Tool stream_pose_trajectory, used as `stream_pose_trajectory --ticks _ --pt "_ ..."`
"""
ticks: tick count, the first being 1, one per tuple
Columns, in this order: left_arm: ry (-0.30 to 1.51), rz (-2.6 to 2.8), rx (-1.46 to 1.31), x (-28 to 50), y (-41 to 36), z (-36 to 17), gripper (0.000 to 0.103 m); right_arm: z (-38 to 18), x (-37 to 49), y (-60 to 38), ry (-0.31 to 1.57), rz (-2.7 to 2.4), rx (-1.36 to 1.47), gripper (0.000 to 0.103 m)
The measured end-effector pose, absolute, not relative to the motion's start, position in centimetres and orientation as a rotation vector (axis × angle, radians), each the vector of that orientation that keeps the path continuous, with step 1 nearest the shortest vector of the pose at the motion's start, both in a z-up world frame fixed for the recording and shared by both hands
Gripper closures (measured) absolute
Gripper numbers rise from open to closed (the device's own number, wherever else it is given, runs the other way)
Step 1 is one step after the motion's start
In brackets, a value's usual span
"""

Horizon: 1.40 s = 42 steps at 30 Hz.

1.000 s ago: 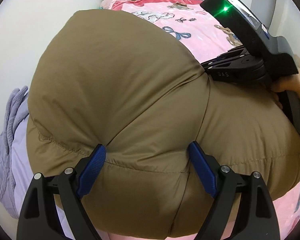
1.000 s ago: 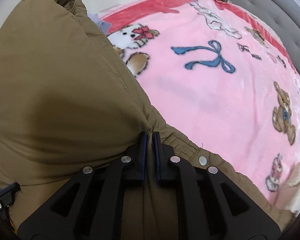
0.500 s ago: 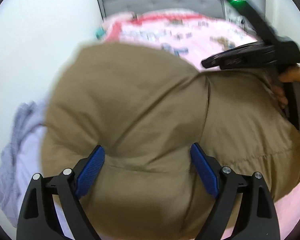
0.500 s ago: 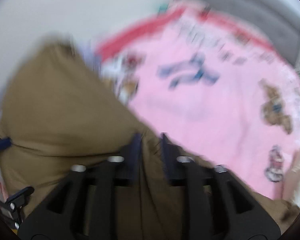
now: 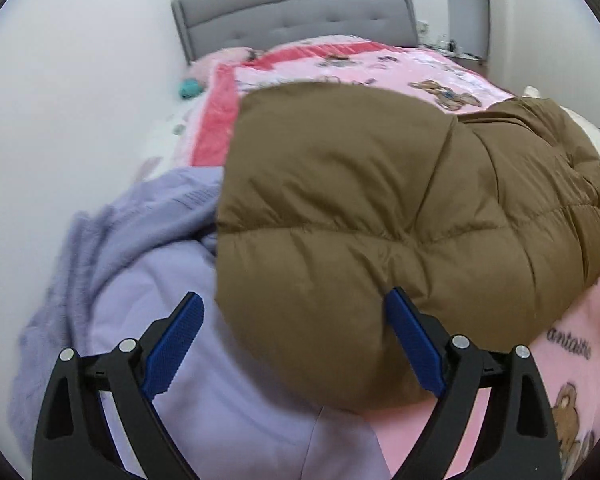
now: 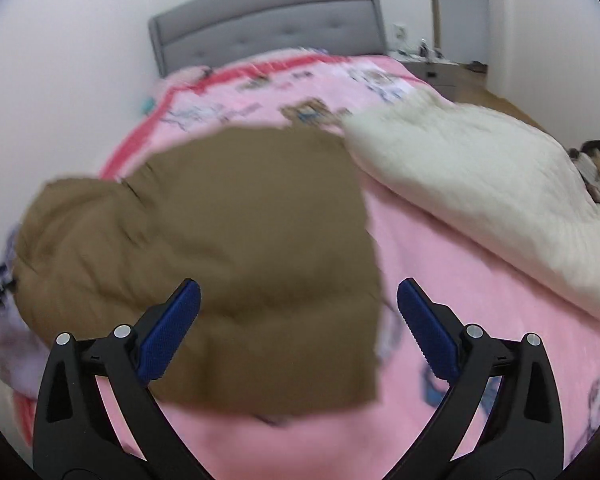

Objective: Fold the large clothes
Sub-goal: 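Grasp the jacket bundle ends with both grippers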

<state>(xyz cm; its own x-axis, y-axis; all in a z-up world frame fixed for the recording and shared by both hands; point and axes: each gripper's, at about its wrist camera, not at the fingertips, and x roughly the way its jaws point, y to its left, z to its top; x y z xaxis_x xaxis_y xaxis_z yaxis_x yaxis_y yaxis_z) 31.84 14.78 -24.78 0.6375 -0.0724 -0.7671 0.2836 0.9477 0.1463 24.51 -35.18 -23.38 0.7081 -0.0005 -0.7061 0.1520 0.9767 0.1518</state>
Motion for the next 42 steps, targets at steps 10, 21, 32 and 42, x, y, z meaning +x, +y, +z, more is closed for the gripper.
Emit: stream_pose_trajectory --ticks 10,21,32,42 --pt "0.862 -0.286 0.276 30.3 17.3 -27.5 0.012 -32.7 22.3 -35.0 0.967 -0.079 0.061 0.016" --pt "0.936 -0.386 0.538 29.6 18.2 -27.4 0.012 -32.7 22.8 -33.6 1.009 -0.02 0.016 0.016" --pt "0.991 -0.532 0.621 34.4 15.0 -31.2 0.007 -33.7 26.0 -32.9 1.085 0.002 -0.01 0.008" --pt "1.123 -0.463 0.483 31.2 13.7 -28.6 0.089 -28.7 27.7 -33.5 1.144 0.063 0.173 0.096"
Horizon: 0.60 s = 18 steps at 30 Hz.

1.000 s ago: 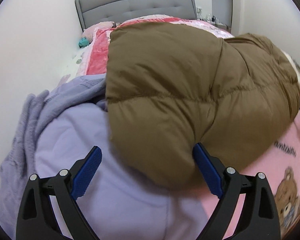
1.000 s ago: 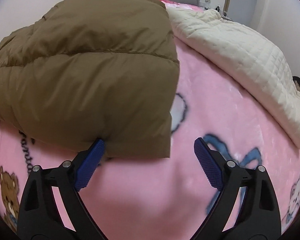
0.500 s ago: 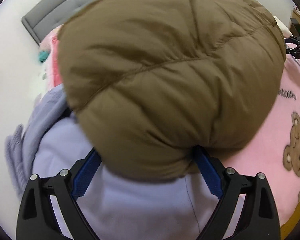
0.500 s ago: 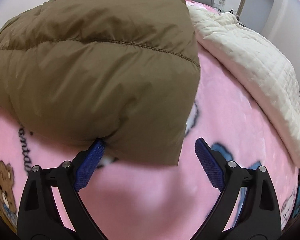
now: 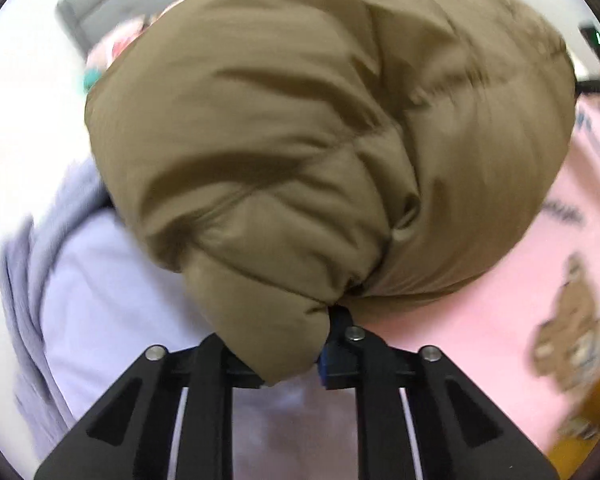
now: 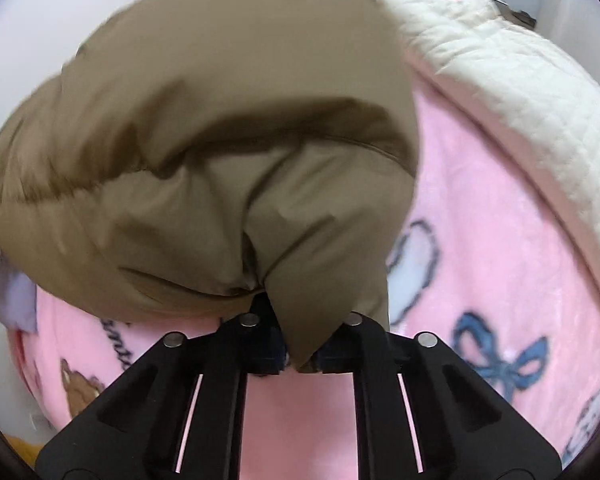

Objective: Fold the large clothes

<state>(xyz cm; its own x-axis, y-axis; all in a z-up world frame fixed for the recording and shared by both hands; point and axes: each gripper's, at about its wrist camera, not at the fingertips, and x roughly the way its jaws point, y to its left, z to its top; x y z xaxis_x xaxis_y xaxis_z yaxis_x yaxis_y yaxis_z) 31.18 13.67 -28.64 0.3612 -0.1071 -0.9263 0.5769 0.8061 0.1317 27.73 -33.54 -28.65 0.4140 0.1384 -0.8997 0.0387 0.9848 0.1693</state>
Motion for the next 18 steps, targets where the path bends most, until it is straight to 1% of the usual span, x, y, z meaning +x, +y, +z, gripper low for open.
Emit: stream_pose_trajectory --ticks 7,9,13,15,16,18 --pt "1.186 -0.445 0.294 28.3 15.0 -24.0 0.09 -22.8 27.0 -35.5 1.126 0.072 0.166 0.097" --pt "1.218 -0.448 0.251 27.9 15.8 -23.6 0.09 -22.5 26.7 -35.9 1.146 0.056 0.156 0.097" --pt "1.273 -0.448 0.307 28.2 16.1 -26.1 0.089 -24.9 28.1 -36.4 1.227 0.047 0.148 0.096" --pt "1.351 -0.455 0.291 29.8 16.6 -28.7 0.088 -27.0 28.7 -36.9 1.267 0.03 0.174 0.096" --pt "1.381 -0.451 0.289 29.3 15.9 -29.4 0.088 -28.0 28.9 -36.9 1.29 0.021 0.169 0.095" --pt "1.401 -0.45 0.335 29.4 15.6 -31.2 0.085 -29.3 28.5 -36.5 1.302 0.004 0.148 0.094"
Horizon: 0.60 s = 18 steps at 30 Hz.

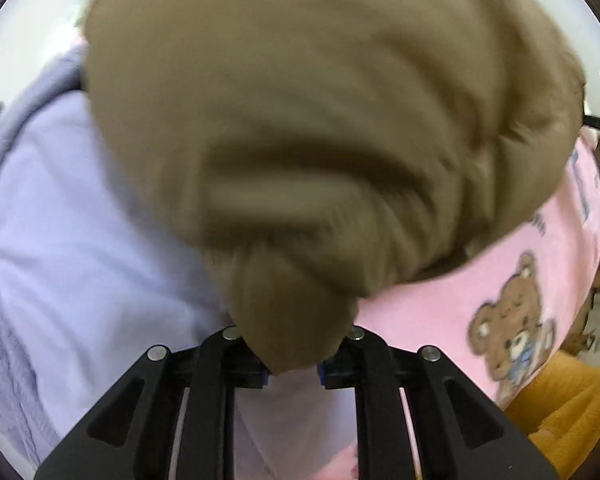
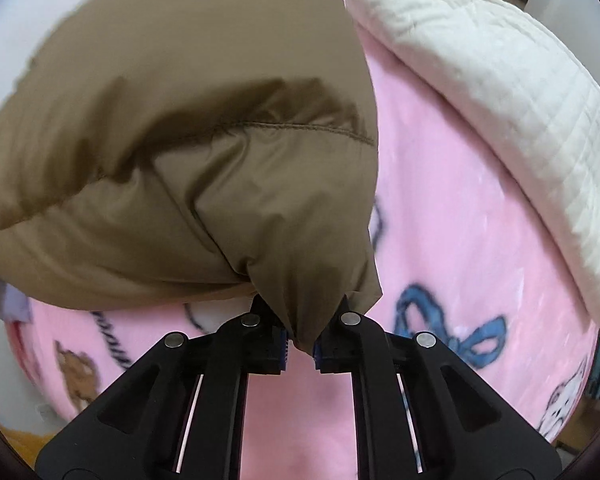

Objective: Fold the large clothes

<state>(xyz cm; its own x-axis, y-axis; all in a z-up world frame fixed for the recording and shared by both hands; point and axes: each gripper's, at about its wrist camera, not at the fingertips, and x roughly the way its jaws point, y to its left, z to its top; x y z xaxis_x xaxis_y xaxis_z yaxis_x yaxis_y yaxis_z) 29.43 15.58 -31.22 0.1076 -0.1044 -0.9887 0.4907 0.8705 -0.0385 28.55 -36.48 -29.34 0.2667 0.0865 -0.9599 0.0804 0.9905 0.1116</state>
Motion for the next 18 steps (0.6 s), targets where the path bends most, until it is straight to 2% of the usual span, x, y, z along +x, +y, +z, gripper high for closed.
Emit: stream_pose_trajectory --ticks 3,4,5,6,7,8,9,14,16,17,18 --pt "1.336 -0.446 0.389 28.3 15.6 -31.0 0.077 -30.2 27.4 -35.8 1.31 -0.022 0.108 0.088" --pt "1.285 -0.431 0.429 27.5 15.5 -30.2 0.073 -29.8 27.1 -35.7 1.292 -0.026 0.097 0.081" --pt "1.231 -0.412 0.477 26.6 15.5 -29.4 0.061 -29.3 26.6 -35.6 1.27 -0.033 0.089 0.075" --pt "1.177 -0.385 0.508 25.7 15.8 -28.5 0.037 -28.4 26.1 -35.6 1.236 -0.045 0.087 0.054" --pt "1.13 -0.36 0.518 24.9 16.1 -27.6 0.024 -27.5 25.7 -35.6 1.207 -0.057 0.089 0.031" --pt "1.093 -0.355 0.512 24.2 16.6 -26.6 0.015 -26.2 24.9 -35.8 1.162 -0.076 0.092 0.023" --pt "1.069 -0.35 0.502 23.6 17.0 -25.9 0.015 -25.3 24.3 -36.1 1.131 -0.083 0.099 0.019" --pt "0.985 -0.256 0.389 22.8 18.3 -21.2 0.014 -19.1 22.4 -37.9 0.904 -0.068 0.213 0.02" --pt "0.888 -0.29 0.287 24.4 17.1 -19.0 0.009 -16.9 23.8 -37.3 0.783 0.057 0.265 0.021" --pt "0.854 -0.292 0.254 25.6 16.4 -18.5 0.008 -16.6 25.5 -36.7 0.772 0.119 0.257 0.024" --pt "0.839 -0.283 0.22 27.4 15.6 -18.3 0.008 -16.6 27.1 -36.0 0.773 0.161 0.233 0.038"
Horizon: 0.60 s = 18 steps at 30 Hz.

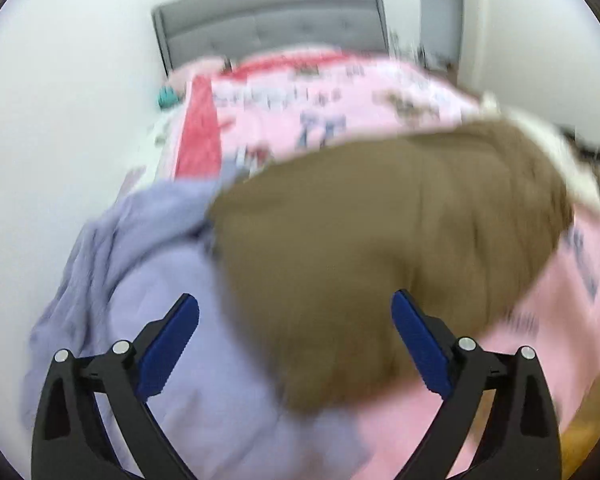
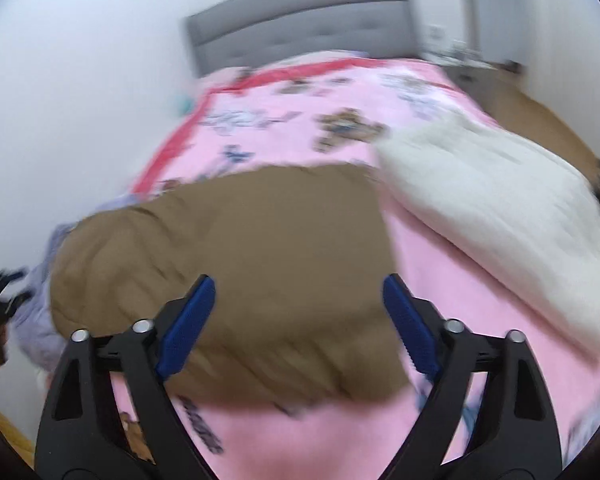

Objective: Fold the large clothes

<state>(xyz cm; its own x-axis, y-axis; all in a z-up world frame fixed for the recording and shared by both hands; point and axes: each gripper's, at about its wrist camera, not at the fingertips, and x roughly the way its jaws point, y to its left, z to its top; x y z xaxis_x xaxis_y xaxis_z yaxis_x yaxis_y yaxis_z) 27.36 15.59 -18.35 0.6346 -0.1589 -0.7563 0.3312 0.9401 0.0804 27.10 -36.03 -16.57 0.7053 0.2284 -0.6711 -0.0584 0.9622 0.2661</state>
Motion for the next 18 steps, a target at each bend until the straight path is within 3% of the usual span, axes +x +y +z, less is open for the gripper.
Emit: stream_pose_trajectory --ticks 1,6,11,18 --pt "0.853 -0.283 0.204 28.5 15.3 -18.7 0.008 -16.8 28.8 -35.8 0.785 0.174 0.199 0.042" --pt "1.078 -0.284 0.144 34.9 13.3 -24.3 0.008 -20.1 34.8 -35.9 0.861 0.155 0.165 0.042" --pt "1.172 -0.269 0.135 36.8 12.1 -27.6 0.008 -24.4 37.9 -36.3 1.029 0.069 0.117 0.065" --pt "1.199 -0.248 0.175 39.3 9.3 -30.3 0.004 -29.0 36.9 -37.7 1.136 -0.043 0.123 0.065"
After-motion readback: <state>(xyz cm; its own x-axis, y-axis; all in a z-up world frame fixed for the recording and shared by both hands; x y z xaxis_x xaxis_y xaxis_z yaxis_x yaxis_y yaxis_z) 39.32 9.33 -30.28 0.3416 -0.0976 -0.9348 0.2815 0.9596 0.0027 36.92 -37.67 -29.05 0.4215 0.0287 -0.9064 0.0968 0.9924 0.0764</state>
